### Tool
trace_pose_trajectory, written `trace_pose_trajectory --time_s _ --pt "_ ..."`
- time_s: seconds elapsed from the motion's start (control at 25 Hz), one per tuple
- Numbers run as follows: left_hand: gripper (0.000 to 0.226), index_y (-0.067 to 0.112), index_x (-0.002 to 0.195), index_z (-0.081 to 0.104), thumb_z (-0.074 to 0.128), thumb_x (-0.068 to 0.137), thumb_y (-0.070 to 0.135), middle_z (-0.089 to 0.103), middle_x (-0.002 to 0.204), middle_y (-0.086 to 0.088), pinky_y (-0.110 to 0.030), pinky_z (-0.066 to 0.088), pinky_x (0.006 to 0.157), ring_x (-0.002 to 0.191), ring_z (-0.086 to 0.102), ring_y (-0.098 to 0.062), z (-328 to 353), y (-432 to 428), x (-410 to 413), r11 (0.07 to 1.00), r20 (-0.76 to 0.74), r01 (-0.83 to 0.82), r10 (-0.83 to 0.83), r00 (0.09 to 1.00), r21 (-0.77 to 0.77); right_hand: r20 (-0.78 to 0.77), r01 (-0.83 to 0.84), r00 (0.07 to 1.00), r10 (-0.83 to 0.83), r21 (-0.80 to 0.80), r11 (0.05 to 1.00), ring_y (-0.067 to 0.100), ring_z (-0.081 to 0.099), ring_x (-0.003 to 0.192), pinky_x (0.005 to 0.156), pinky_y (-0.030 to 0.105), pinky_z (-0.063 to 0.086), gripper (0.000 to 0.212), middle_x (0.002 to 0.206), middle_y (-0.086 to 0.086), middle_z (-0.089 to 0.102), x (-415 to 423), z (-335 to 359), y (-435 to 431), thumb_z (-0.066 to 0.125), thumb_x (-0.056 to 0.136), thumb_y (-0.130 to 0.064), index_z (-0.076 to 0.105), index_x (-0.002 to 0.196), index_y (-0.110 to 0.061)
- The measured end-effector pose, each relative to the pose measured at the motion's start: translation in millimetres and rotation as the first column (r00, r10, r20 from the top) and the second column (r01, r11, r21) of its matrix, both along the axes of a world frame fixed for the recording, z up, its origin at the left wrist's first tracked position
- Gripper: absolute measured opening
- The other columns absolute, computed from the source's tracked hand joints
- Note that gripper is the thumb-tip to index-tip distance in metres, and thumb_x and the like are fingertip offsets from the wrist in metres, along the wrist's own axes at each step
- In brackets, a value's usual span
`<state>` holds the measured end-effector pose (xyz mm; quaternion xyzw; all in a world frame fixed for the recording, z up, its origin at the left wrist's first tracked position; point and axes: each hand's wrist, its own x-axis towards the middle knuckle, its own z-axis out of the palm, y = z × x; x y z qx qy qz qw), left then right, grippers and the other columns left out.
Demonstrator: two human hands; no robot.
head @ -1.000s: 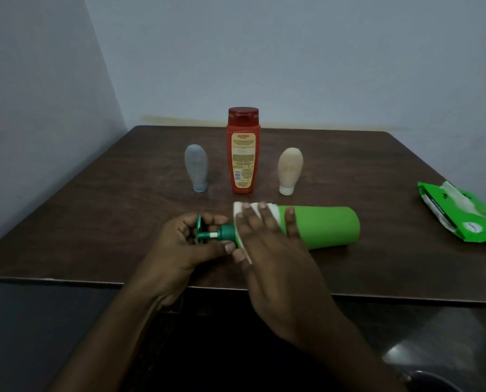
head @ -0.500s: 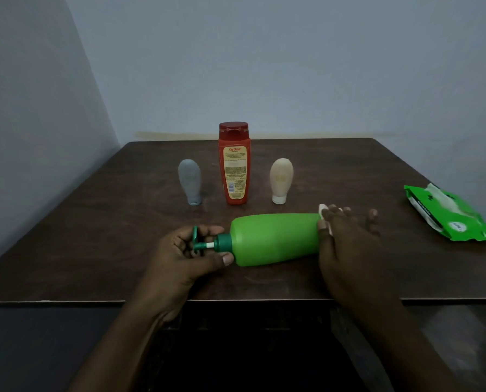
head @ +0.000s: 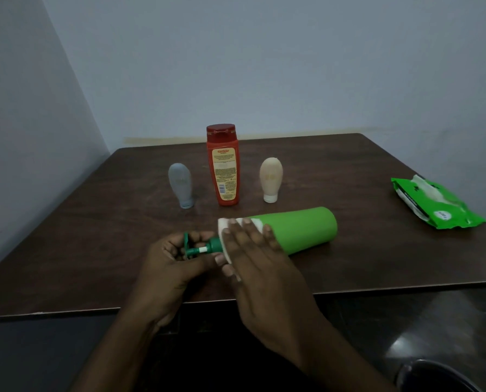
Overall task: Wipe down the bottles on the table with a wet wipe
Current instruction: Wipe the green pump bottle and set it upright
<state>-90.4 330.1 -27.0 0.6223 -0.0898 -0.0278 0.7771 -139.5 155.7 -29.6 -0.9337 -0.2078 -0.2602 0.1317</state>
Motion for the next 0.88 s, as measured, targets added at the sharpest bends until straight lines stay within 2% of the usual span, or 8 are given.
trace_pose_trajectory --time_s 0.12,0.2,0.32,0.48,0.56,0.64,0.76,0.88 --pt "0.070 0.001 0.104 0.076 0.101 0.043 0.022 0.078 0.100 -0.021 -0.031 0.063 0.080 0.087 0.074 -0.026 -3 2 5 0.998 0.008 -0.051 0.050 0.999 0.025 -0.051 0.142 0.989 -0.140 0.026 0.990 0.016 0.011 0.154 0.123 0.047 0.018 0.059 0.164 0.001 0.021 2 -7 -44 0.035 0.103 -0.028 0.021 0.158 -0.013" --pt "0.066 -0.004 0.106 0.074 0.100 0.049 0.017 0.077 0.099 -0.023 -0.029 0.063 0.076 0.085 0.074 -0.026 -4 2 6 0.999 -0.009 -0.038 0.038 0.999 0.007 -0.055 0.277 0.960 -0.275 0.044 0.960 0.022 0.020 0.152 0.123 0.049 0.020 0.057 0.162 0.008 0.028 11 -9 -75 0.030 0.103 -0.029 0.024 0.157 -0.010" --pt "0.054 -0.012 0.110 0.069 0.085 0.059 0.000 0.075 0.095 -0.023 -0.026 0.063 0.069 0.081 0.073 -0.026 -3 0 5 0.999 -0.046 -0.030 0.029 0.999 -0.023 -0.051 0.385 0.922 -0.384 0.003 0.923 0.032 0.032 0.147 0.123 0.049 0.018 0.060 0.156 0.018 0.038 16 -7 -88 0.024 0.101 -0.031 0.031 0.153 -0.002" --pt "0.050 -0.012 0.109 0.070 0.083 0.062 0.000 0.076 0.096 -0.022 -0.028 0.063 0.068 0.082 0.073 -0.025 1 -1 4 0.999 -0.066 -0.023 0.021 0.998 -0.027 0.000 0.226 0.974 -0.226 0.018 0.974 0.032 0.024 0.150 0.121 0.051 0.024 0.061 0.160 0.016 0.030 -3 -6 -29 0.036 0.097 -0.021 0.026 0.154 -0.001" --pt "0.055 -0.009 0.111 0.070 0.087 0.060 0.006 0.075 0.102 -0.027 -0.035 0.064 0.076 0.087 0.073 -0.030 1 2 3 0.999 -0.106 -0.013 0.010 0.994 -0.032 0.022 0.077 0.997 -0.077 -0.029 0.997 0.029 0.020 0.152 0.122 0.048 0.021 0.061 0.161 0.014 0.029 -11 -8 3 0.038 0.097 -0.024 0.030 0.153 -0.002" --pt "0.063 -0.008 0.111 0.071 0.095 0.056 0.013 0.075 0.106 -0.029 -0.037 0.063 0.079 0.091 0.073 -0.033 2 3 3 0.999 -0.131 0.000 -0.004 0.991 -0.036 0.036 0.028 0.999 -0.026 -0.068 0.997 0.026 0.017 0.153 0.124 0.044 0.017 0.058 0.161 0.012 0.029 -12 -8 11 0.039 0.099 -0.028 0.034 0.152 -0.004" --pt "0.085 -0.006 0.105 0.074 0.105 0.036 0.034 0.078 0.100 -0.021 -0.027 0.064 0.070 0.085 0.076 -0.023 3 2 5 0.999 -0.105 -0.021 0.018 0.994 -0.028 -0.003 0.097 0.995 -0.097 -0.048 0.994 0.021 0.012 0.154 0.125 0.040 0.012 0.061 0.164 0.007 0.021 -7 -8 -23 0.037 0.100 -0.026 0.023 0.156 -0.008" --pt "0.068 0.002 0.093 0.080 0.104 0.037 0.033 0.079 0.094 -0.016 -0.024 0.062 0.066 0.081 0.076 -0.018 5 0 5 0.999 -0.107 -0.012 0.007 0.994 -0.045 -0.043 0.287 0.957 -0.287 -0.009 0.958 0.029 0.016 0.153 0.123 0.050 0.019 0.062 0.164 0.011 0.019 6 -16 -77 0.037 0.100 -0.022 0.018 0.157 -0.006"
